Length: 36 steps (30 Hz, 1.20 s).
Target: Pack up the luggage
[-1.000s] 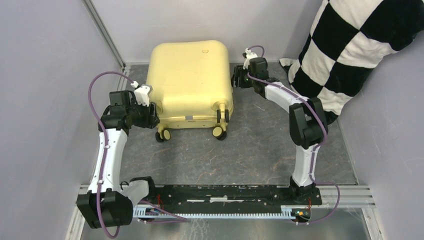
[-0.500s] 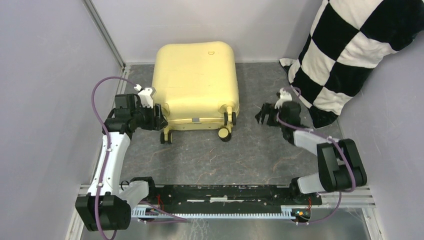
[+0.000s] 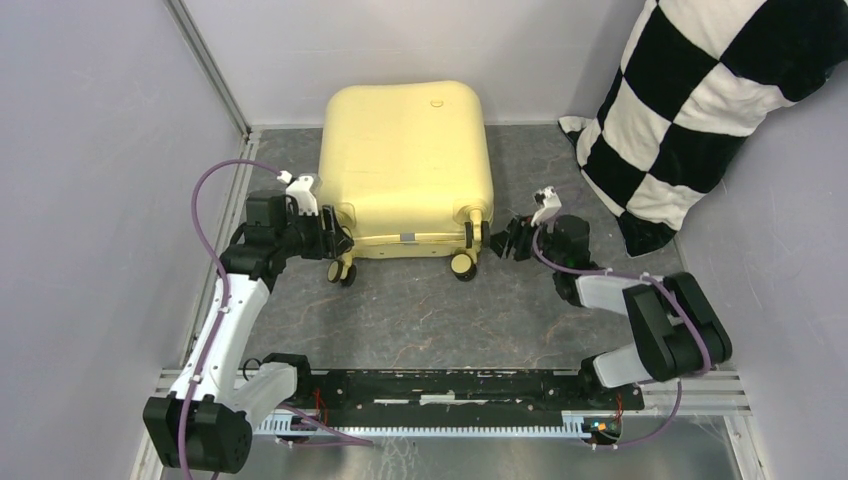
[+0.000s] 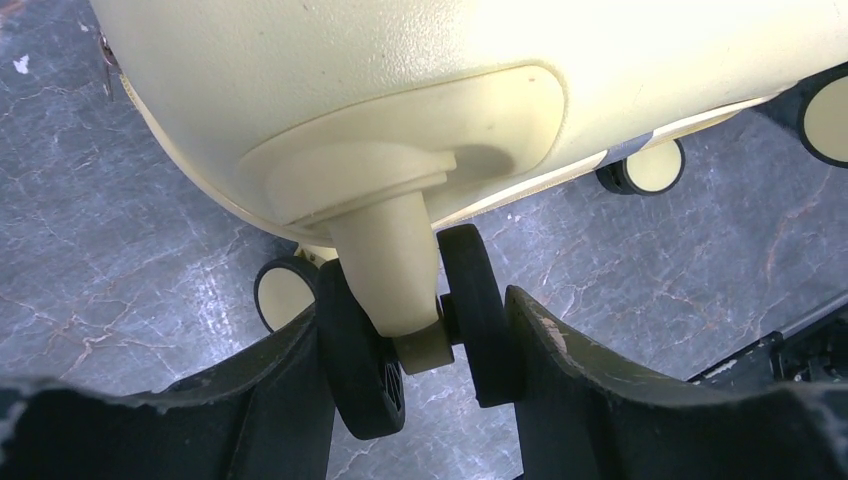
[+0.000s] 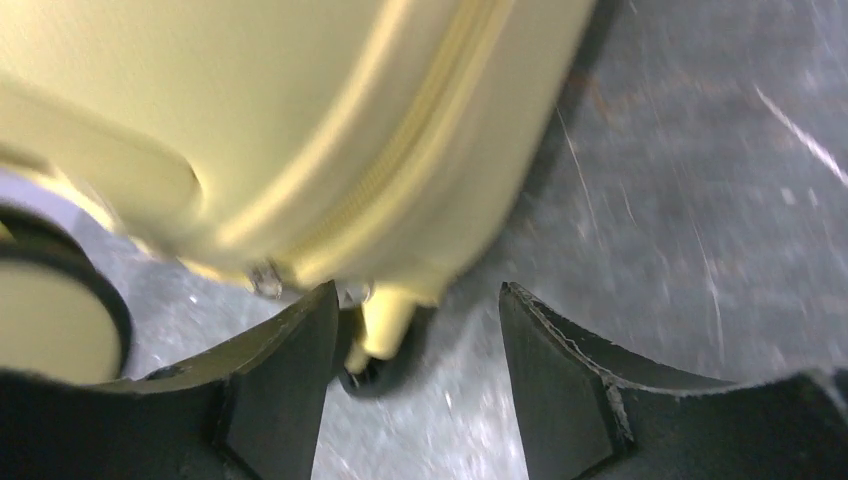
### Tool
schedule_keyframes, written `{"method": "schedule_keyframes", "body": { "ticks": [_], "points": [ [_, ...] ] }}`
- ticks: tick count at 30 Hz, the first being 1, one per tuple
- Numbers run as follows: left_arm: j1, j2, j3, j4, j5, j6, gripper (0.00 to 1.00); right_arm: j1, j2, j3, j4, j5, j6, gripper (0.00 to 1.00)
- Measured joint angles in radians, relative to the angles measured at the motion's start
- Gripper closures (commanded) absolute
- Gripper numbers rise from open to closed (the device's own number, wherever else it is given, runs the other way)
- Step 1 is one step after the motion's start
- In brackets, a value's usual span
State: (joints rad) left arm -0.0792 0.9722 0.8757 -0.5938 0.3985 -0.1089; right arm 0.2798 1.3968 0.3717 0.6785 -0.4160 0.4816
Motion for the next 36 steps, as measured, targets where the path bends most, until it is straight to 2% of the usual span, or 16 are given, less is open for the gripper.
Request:
{"method": "schedule_keyframes", "body": {
  "ticks": [4, 10, 16, 21, 25, 28, 33, 36],
  "points": [
    [-0.008, -0.001, -0.002, 0.018, -0.025, -0.021, 0.98, -0.007, 0.111, 0.119, 0.038, -0.082, 0.042, 0.35],
    [-0.006, -0.005, -0.004, 0.042, -0.097, -0.035, 0.98, -0.01, 0.275, 0.335, -0.037, -0.126, 0.057, 0.35],
    [-0.006, -0.025, -0.004, 0.021, -0.109, -0.05, 0.98, -0.004, 0.29, 0.408, -0.148, -0.076, -0.026, 0.3],
    [-0.008, -0.027, -0.004, 0.008, -0.1, -0.05, 0.98, -0.037, 0.17, 0.283, -0.178, 0.045, -0.105, 0.31],
    [-0.008, -0.027, -0.004, 0.005, -0.093, -0.05, 0.98, -0.07, 0.045, 0.066, -0.062, 0.058, -0.127, 0.35],
    [-0.008, -0.025, -0.004, 0.004, -0.09, -0.05, 0.98, -0.07, 0.027, -0.033, 0.05, 0.008, -0.13, 0.4],
    [-0.008, -0.017, -0.003, 0.004, -0.077, -0.062, 0.98, -0.031, 0.027, -0.069, 0.277, -0.06, -0.13, 0.4],
    [-0.008, -0.007, -0.001, 0.001, -0.054, -0.081, 0.98, 0.013, 0.043, -0.039, 0.343, -0.061, -0.148, 0.41]
  ]
}}
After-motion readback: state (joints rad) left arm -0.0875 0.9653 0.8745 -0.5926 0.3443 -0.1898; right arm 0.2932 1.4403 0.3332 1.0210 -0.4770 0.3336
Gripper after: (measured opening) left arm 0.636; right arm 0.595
